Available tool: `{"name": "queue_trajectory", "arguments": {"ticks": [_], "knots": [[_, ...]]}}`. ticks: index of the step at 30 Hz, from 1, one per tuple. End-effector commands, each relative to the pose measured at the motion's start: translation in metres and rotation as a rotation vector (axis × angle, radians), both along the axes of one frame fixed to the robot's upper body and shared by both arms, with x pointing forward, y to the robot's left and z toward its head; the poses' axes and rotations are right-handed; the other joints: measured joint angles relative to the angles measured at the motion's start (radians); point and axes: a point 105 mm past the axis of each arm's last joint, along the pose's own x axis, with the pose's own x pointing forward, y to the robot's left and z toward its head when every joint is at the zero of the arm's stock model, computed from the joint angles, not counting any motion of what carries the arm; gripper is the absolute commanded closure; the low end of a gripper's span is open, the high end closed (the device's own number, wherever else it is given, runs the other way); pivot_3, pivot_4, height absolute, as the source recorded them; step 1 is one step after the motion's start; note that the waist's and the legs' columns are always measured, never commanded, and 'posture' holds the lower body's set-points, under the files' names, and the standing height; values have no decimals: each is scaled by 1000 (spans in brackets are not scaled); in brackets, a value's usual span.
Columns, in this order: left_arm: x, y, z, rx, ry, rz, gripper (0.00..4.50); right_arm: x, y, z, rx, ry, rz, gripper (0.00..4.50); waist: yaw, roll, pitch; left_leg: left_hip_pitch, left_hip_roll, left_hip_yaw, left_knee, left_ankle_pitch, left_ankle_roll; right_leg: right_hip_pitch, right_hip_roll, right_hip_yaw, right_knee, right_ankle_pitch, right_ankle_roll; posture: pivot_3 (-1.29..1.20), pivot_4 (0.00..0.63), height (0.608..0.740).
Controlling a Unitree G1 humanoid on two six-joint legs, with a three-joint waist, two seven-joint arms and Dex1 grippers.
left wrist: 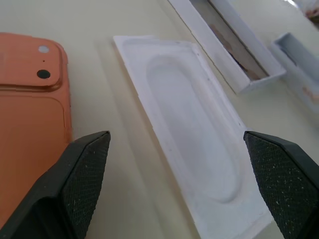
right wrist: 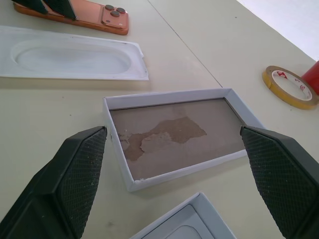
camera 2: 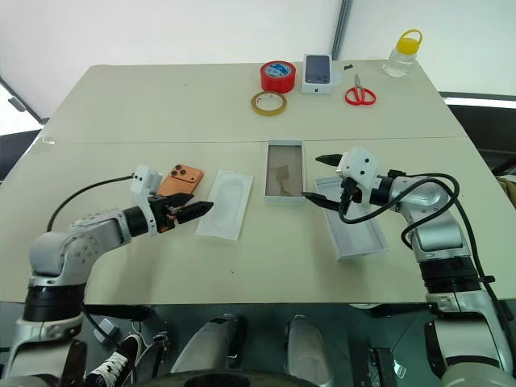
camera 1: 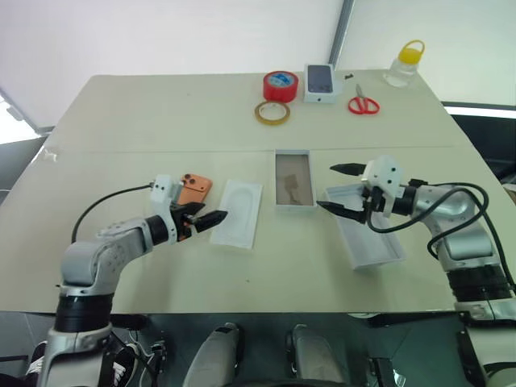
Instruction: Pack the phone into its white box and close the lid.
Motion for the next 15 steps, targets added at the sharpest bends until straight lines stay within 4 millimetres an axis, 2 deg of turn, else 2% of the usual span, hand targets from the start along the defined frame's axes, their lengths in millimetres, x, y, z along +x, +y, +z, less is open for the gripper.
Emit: {"name": "queue_trajectory", "arguments": {"ticks": [1, 7, 14, 15], "knots": [[10, -1, 8, -151, 45, 56, 0, -3, 10, 17, 15, -76, 22, 26, -1, -1, 0, 0, 0, 0, 0, 0, 0, 0, 0, 0, 0, 0, 0, 0, 150, 740], [6, -15, -7, -252, 126, 30, 0, 2, 25, 28, 45, -149, 11, 26, -4, -1, 0, 0, 0, 0, 0, 3, -6, 0, 1, 0, 1, 0, 0, 0, 150, 740], [2, -25, -18, -255, 170, 2, 0, 2, 31, 32, 32, -174, 27, 26, 0, -1, 0, 0, 0, 0, 1, 4, -6, 0, 1, 0, 1, 0, 0, 0, 150, 740], [1, -25, -26, -225, 188, 10, 247, 3, 32, 32, 34, -176, 28, 6, 0, -1, 0, 0, 0, 0, 1, 4, -6, 0, 1, 0, 1, 0, 0, 0, 150, 740]]}}
